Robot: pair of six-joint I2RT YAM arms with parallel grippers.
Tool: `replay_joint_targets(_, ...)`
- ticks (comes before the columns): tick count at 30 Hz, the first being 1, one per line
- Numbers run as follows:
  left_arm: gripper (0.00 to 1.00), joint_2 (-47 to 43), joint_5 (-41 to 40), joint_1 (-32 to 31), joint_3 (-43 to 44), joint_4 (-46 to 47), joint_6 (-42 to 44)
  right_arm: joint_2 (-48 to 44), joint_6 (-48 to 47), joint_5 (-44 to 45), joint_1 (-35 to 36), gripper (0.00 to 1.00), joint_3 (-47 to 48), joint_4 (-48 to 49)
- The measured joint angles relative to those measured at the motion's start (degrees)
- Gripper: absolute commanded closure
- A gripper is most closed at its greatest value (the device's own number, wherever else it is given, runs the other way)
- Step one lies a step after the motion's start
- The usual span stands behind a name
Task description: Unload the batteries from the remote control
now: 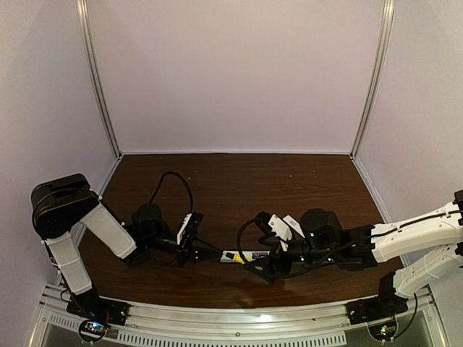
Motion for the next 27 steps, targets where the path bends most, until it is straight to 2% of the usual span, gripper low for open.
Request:
replay_joint_targets(10, 1.0, 2.0, -1.7, 0.0, 3.1, 0.0, -6.8, -4.3, 1.5, 10.0, 0.0, 0.0, -6.6, 10.9)
replay_joint_targets(16, 1.0, 2.0, -2.6, 0.0, 7.1, 0.1, -10.0, -4.3, 2.7, 15.4, 0.0, 0.0, -7.4, 14.8)
replay_joint_targets(27, 1.0, -2.3, -8.6, 0.0, 9.2, -3.4, -12.3, -6.7, 6.4, 16.7, 0.0, 0.0, -7.3, 15.8)
